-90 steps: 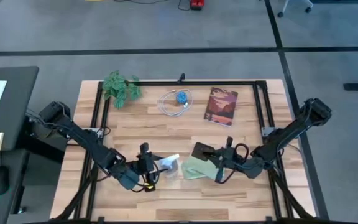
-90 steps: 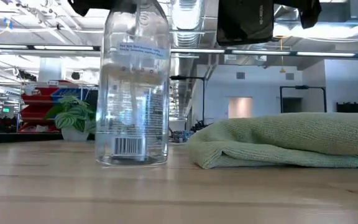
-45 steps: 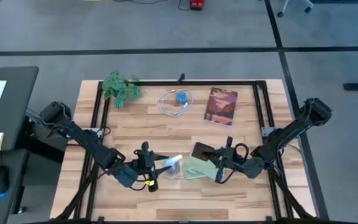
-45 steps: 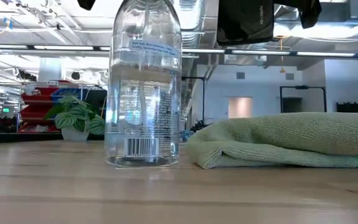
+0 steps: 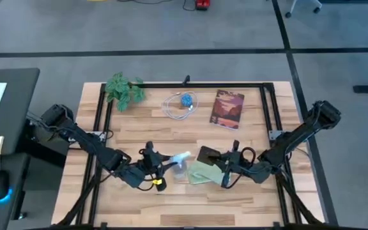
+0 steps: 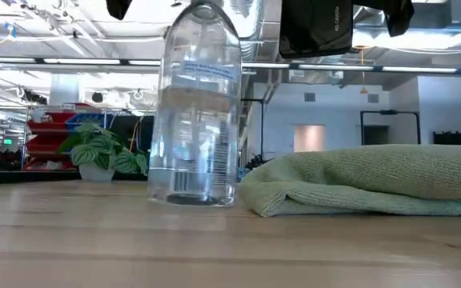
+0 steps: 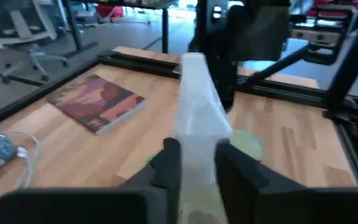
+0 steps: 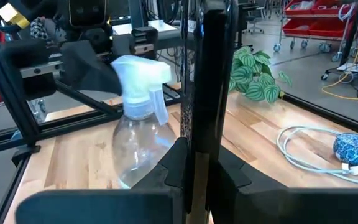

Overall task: Apply microfiber cloth
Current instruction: Spray the back of the black cellphone with the spray bottle

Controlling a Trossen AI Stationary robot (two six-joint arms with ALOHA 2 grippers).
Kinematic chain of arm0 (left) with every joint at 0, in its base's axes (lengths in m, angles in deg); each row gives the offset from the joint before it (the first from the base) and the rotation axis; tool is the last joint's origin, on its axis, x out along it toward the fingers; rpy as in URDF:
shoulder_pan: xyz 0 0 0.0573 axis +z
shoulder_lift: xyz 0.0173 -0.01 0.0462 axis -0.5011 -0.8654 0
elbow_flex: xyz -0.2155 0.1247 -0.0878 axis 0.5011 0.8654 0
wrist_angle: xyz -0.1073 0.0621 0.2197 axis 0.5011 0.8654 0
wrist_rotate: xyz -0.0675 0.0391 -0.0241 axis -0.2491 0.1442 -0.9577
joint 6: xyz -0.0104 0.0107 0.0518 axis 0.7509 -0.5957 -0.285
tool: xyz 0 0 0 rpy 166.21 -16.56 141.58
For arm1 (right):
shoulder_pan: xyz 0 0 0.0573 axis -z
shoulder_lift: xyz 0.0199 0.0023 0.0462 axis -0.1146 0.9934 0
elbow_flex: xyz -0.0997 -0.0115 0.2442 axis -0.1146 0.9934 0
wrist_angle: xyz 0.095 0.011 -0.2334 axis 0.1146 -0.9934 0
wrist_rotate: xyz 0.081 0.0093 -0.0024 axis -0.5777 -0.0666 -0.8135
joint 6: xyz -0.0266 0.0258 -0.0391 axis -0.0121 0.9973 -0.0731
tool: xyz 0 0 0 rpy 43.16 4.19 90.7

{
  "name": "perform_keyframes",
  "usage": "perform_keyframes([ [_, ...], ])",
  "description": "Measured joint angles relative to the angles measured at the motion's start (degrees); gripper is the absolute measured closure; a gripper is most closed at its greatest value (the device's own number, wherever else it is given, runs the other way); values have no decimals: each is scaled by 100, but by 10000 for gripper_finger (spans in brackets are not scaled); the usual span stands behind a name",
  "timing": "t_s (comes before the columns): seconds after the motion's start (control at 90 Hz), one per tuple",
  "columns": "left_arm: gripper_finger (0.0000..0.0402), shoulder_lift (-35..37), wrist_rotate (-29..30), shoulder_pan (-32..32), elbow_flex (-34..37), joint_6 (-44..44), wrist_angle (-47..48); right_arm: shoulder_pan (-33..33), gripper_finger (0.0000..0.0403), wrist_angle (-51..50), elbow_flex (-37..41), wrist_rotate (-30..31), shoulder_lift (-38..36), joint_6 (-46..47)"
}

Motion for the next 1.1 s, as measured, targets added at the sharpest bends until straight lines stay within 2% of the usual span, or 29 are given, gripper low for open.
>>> perform_keyframes([
  [0.111,398,0,59,0,0,-85,10,0,383,-23,0,0,0,0],
  [0.233,387,0,69,-9,0,-96,60,0,383,-40,0,-2,0,0],
  [0.378,366,0,-316,-158,0,-557,133,0,382,-42,0,0,0,0],
  [0.489,325,0,-532,-164,-2,-624,232,0,382,-49,0,0,0,0],
  [0.711,189,4,-581,98,-2,-585,338,1,382,-58,0,-9,0,97],
  [0.833,134,4,-924,352,-2,-431,169,0,382,-59,0,-13,0,101],
  [0.944,117,4,-1296,621,-2,-200,171,1,382,-59,0,-13,0,100],
  [1.1,128,4,-1451,831,-2,-363,73,0,382,-59,0,-14,0,98],
])
